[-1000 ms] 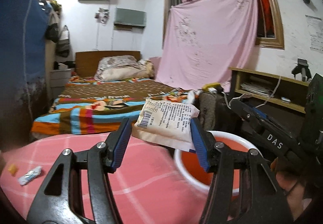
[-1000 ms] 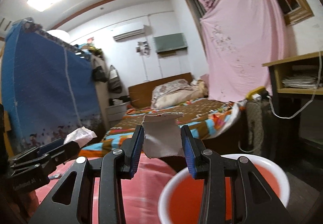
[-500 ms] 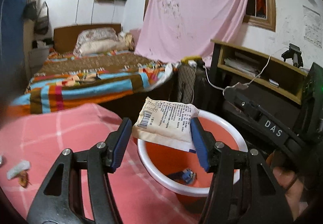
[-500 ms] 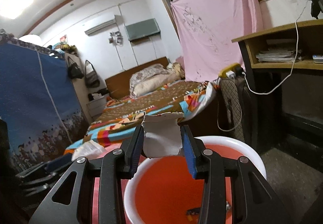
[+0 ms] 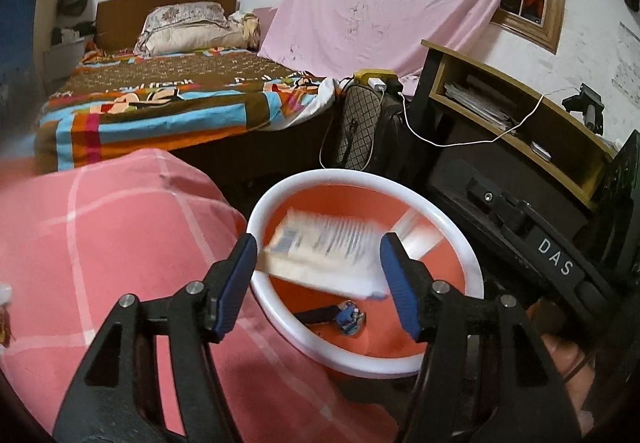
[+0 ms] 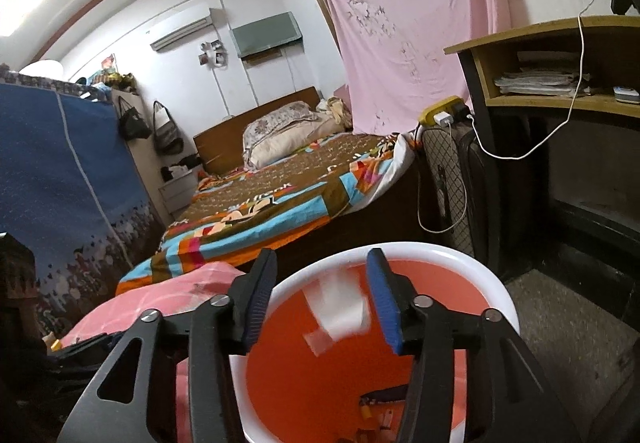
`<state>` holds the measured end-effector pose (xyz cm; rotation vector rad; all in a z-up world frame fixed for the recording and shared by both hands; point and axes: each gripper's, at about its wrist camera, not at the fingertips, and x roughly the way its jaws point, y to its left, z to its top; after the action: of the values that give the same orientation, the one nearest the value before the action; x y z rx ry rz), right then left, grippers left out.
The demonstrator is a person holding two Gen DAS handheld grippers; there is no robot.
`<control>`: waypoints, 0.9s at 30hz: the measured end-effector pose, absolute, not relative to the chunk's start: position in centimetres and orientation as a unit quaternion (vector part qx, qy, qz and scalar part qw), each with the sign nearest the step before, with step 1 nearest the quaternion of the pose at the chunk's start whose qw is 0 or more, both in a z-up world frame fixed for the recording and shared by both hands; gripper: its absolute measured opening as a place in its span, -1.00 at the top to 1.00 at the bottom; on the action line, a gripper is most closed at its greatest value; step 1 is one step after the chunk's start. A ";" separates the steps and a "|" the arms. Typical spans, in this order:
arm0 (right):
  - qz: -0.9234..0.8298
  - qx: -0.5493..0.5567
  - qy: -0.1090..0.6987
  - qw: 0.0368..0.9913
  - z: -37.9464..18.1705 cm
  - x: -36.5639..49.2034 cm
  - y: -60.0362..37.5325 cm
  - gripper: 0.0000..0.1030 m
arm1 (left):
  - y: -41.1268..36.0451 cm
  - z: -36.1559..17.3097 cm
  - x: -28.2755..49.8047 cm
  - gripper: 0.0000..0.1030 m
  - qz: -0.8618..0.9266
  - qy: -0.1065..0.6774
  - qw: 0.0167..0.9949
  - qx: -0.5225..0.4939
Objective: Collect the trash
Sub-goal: 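Open right tool over bucket while left tool releases receipt packet into it, then move both tools back over the trash on the bedspread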
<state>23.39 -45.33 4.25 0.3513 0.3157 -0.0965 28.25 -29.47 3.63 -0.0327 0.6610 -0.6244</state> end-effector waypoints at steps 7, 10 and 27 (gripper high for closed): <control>-0.051 0.174 0.162 0.970 4.2 23.5 -45.3 0.07 | -28.9 3.4 28.7 0.08 -0.299 0.331 0.895 -0.031; -0.052 0.174 0.163 0.970 4.2 23.6 -45.3 0.07 | -28.5 3.4 28.9 0.06 -0.294 0.332 0.895 -0.041; -0.020 0.157 0.107 0.982 5.9 23.1 -42.4 -0.43 | -21.1 6.6 27.3 -0.35 -0.189 0.250 0.947 -0.072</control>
<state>23.09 -42.45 5.88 0.3163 0.2158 -0.0406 27.28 -21.09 6.59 -0.1473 0.5085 -0.3847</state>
